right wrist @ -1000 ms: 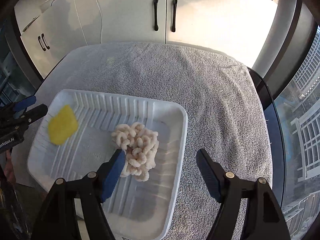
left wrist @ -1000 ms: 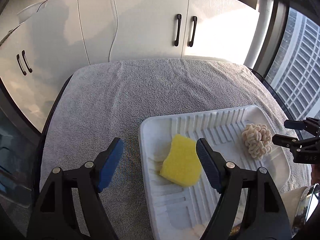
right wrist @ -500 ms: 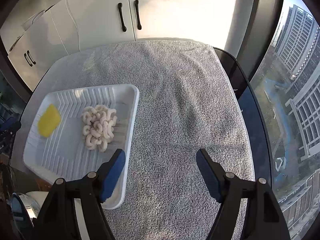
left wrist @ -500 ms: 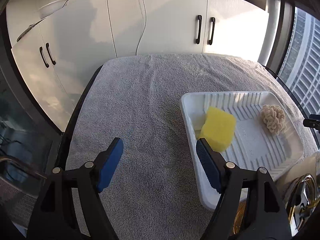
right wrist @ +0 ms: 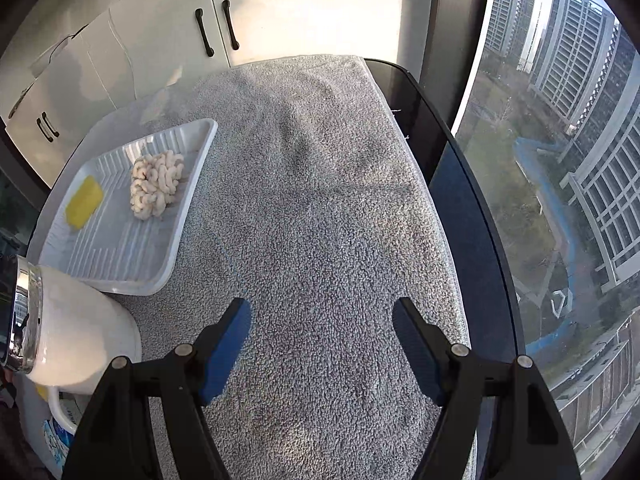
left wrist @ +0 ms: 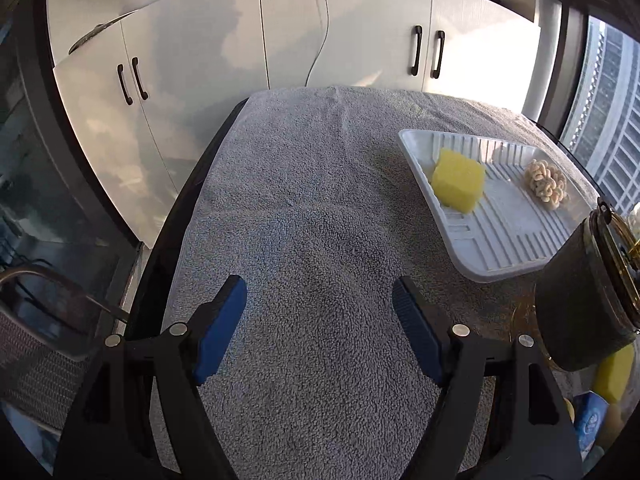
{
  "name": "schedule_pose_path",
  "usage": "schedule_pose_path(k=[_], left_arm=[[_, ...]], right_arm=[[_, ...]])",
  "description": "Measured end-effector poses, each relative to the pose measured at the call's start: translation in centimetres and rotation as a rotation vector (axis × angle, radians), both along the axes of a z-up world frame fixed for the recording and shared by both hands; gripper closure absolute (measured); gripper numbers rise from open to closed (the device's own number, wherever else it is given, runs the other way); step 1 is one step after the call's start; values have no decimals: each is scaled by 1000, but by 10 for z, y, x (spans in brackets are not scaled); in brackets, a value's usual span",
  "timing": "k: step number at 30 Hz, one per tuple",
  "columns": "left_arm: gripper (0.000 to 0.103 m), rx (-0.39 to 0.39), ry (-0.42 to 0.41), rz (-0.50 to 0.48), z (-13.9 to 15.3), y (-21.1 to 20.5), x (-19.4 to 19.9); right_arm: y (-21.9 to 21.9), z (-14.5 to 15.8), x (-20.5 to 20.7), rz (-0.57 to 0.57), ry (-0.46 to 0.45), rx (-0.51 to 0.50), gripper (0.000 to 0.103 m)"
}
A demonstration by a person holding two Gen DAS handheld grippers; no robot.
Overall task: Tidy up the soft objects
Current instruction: 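Withdraw both open tools from the tray back toward the objects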
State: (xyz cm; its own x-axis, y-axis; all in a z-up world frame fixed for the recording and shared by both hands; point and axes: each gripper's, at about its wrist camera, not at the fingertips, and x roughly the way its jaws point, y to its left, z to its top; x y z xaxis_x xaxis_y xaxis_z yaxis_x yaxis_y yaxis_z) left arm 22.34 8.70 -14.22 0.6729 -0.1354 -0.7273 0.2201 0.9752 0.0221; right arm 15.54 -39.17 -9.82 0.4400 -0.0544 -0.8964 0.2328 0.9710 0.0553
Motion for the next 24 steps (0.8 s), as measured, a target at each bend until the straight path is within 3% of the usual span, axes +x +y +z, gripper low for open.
schedule_pose_path(k=[13,17,24], left_arm=[[29,-3,21,3,-18,31,-92],[29,-23,28,-25,-14,27,-120],[29,-74,49,-117,-3,4,-165]], right_arm=[[8,-3,-102,-33,-2,25,27],[28,-1,-128,-31,-4,8,27],[85,3,-164,75,-11,-7,27]])
